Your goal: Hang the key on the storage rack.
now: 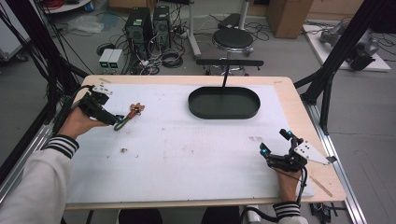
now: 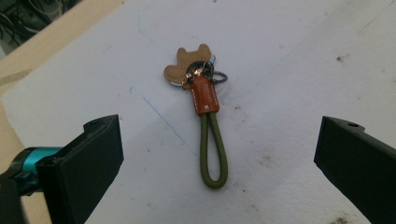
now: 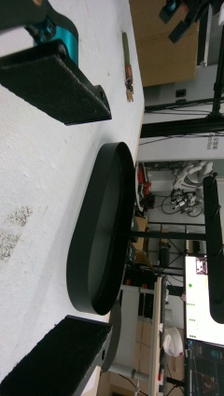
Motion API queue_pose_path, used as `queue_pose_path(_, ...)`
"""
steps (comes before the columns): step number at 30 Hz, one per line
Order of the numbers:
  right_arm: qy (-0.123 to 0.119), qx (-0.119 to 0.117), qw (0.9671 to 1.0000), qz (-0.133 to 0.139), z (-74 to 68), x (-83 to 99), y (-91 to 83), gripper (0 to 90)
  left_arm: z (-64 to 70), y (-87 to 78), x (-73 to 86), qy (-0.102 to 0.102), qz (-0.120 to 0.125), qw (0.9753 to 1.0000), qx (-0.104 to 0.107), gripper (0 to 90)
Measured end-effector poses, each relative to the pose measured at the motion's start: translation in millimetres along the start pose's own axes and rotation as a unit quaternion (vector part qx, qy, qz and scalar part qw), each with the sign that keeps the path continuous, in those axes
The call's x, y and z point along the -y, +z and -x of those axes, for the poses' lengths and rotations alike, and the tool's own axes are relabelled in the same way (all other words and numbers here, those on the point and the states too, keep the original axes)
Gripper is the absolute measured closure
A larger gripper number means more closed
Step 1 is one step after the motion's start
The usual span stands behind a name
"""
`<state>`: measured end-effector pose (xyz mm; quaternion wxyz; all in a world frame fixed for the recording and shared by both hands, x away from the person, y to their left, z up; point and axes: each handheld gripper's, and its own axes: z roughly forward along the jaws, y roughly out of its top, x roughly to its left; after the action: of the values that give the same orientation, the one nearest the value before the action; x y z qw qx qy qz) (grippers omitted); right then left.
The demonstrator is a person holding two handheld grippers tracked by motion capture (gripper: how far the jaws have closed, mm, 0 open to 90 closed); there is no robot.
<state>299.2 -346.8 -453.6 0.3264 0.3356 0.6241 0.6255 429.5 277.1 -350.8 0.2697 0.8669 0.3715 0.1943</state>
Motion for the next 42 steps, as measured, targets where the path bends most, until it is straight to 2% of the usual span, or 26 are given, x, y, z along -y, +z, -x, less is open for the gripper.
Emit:
queue_pose_path(4, 0.003, -0.001, 1.0, -0.001, 0.0, 0.1, -0.2, 0.4, -5.7, 9.3, -8.1, -0.005, -0.031, 0.9995, 0.003, 1.8)
queue_pose_path(10, 0.003, 0.0, 1.0, -0.001, 0.1, 0.1, -0.2, 0.4, -9.3, 23.4, -17.2, -0.004, -0.076, 0.9971, 0.0, 1.8)
queue_pose_path(13, 0.005, 0.0, 1.0, -0.001, 0.0, 0.0, -0.3, 0.5, -9.8, 31.9, -19.2, -0.008, -0.089, 0.996, 0.002, 4.4)
queue_pose_path(15, 0.005, 0.0, 1.0, -0.001, 0.2, 0.1, -0.4, 0.4, -9.8, 37.9, -19.4, -0.012, -0.098, 0.9951, 0.0, 11.8)
queue_pose_path(22, 0.004, 0.0, 1.0, -0.001, 0.2, 0.1, -0.4, 0.4, -9.6, 54.6, -17.2, -0.017, -0.127, 0.9918, 0.003, 14.6)
queue_pose_path(27, 0.005, -0.001, 1.0, -0.001, 0.2, 0.1, -0.4, 0.4, -11.2, 62.9, -14.4, -0.024, -0.152, 0.9881, 0.013, 17.4)
queue_pose_path(35, 0.007, 0.0, 1.0, 0.001, 0.4, 0.1, -0.5, 0.4, -10.1, 69.7, -13.7, -0.033, -0.172, 0.9842, 0.025, 27.3)
queue_pose_path(40, 0.006, 0.0, 1.0, 0.001, 0.6, 0.1, -0.5, 0.4, -8.6, 73.0, -13.4, -0.041, -0.192, 0.9802, 0.024, 34.2)
queue_pose_path(42, 0.006, 0.0, 1.0, 0.001, 0.6, 0.1, -0.5, 0.4, -8.2, 73.2, -13.5, -0.045, -0.195, 0.9794, 0.026, 38.0)
